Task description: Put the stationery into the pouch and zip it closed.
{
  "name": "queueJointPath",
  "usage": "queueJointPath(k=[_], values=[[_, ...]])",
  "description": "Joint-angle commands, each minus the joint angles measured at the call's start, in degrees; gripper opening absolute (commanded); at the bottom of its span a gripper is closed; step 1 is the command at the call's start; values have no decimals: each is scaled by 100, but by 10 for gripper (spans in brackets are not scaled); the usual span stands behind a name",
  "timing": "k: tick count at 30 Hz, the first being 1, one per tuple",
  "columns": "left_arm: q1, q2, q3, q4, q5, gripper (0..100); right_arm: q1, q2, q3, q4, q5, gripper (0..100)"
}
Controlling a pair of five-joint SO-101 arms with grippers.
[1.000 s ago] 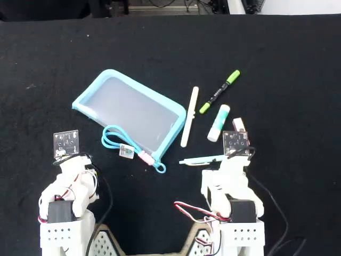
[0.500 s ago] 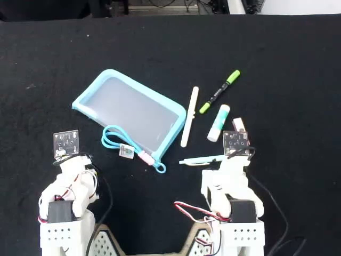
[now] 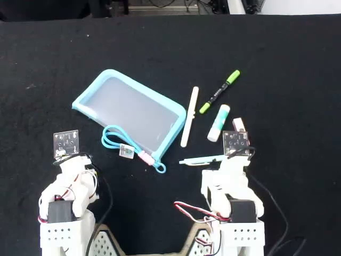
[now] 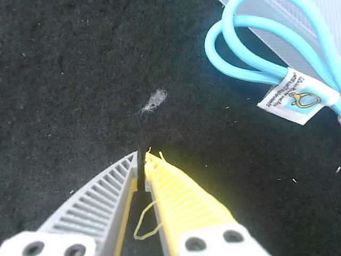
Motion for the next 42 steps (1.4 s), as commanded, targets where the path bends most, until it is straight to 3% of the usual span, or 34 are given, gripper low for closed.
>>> queueJointPath(k=[1, 16, 20, 23, 27, 31, 34, 37, 42], values=[[-22, -35, 127, -44, -53, 30, -79, -541, 4, 9, -62, 29], [-57, -35, 127, 158, -70, 30, -114, -549, 4, -26, -62, 31], [-75, -35, 101, 123, -88, 30, -211, -549, 4, -826, -53, 33], [-198, -35, 110, -316, -88, 30, -158, -549, 4, -1512, -53, 33], [-980, -35, 110, -1371, -88, 30, -141, -549, 4, -2426, -35, 33], [-1868, -35, 110, -2251, -202, 30, -141, -549, 4, -3086, 1002, 33], [-2185, -35, 127, -2989, -1415, 30, -141, -541, 4, -3244, 1916, 33], [-2167, -44, 127, -3332, -2435, 30, -141, -541, -22, -3235, 2286, 33], [-1789, -44, 31, -3974, -2549, 30, -132, -541, -374, -2998, 2303, 33]])
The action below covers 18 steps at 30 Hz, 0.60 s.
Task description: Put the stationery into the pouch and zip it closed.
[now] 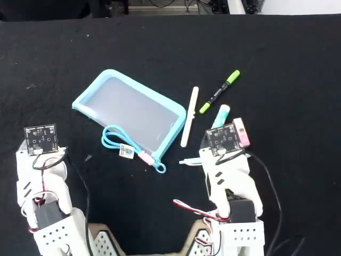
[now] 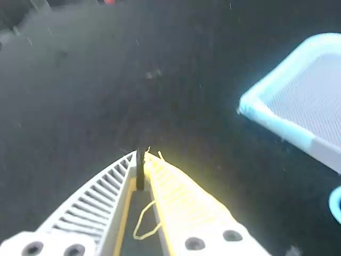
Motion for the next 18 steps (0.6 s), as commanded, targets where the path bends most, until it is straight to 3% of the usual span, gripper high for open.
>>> queueJointPath(k=[1, 7, 12, 14, 18], values=[[426, -44, -40, -659, -167, 30, 26, -541, -576, 273, 97, 33], [1262, -35, -523, -993, 53, 30, -9, -541, -1965, 1398, 88, 33], [1015, -35, -215, -1011, 1609, 30, -18, -541, -2484, 1635, 26, 33], [901, -35, 4, -1002, 1987, 30, -79, -541, -2563, 1512, -378, 33], [840, -35, 110, -747, 2435, 30, -914, -505, -2510, 1231, -967, 33]])
